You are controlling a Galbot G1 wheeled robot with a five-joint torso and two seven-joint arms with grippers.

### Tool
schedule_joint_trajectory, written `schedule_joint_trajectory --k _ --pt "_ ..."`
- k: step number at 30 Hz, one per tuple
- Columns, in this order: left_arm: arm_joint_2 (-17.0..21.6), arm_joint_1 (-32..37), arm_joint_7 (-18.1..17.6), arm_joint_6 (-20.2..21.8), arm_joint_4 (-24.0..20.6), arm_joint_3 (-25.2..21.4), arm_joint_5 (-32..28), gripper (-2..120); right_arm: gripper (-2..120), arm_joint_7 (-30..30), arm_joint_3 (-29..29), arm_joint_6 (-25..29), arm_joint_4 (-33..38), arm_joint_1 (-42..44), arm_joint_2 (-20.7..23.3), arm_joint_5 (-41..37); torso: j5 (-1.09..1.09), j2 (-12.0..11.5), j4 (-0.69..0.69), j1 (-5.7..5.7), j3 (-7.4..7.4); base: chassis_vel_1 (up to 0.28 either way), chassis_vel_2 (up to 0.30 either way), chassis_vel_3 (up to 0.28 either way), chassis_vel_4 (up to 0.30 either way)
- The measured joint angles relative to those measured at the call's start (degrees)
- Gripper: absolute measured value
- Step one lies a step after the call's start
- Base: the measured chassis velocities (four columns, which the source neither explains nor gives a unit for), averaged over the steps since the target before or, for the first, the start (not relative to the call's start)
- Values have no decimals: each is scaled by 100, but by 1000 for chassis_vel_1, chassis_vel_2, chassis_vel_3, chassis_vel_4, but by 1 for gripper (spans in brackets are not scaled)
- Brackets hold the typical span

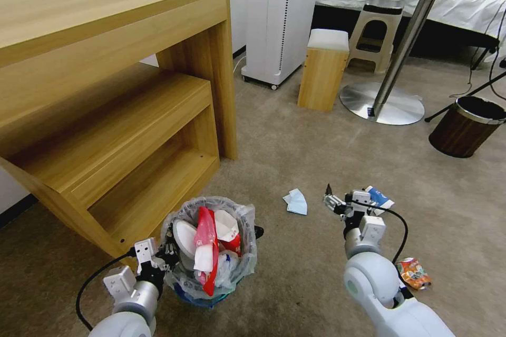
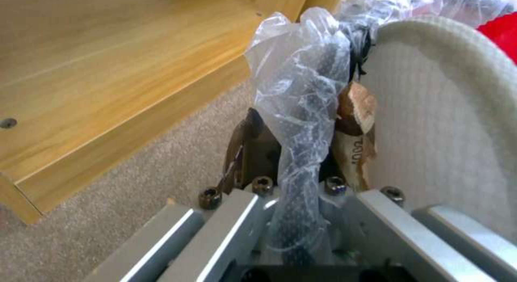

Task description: Pick up the trash bin and place the garbage on the floor into it.

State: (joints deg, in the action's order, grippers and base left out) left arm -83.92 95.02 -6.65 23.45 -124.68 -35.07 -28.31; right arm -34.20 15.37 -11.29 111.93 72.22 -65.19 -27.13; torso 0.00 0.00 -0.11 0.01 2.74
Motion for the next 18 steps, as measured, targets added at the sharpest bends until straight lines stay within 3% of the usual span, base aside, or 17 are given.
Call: schedule_joint_trajectory --k 9,18 --pt "112 -14 -9 4 -36 -85 -105 1 100 157 638 72 -60 133 -552 99 -1 0 0 0 0 0 0 0 0" --pt "146 -48 -13 4 -36 -89 -152 1 100 365 1045 181 -120 266 -703 259 0 0 0 0 0 0 0 0 0"
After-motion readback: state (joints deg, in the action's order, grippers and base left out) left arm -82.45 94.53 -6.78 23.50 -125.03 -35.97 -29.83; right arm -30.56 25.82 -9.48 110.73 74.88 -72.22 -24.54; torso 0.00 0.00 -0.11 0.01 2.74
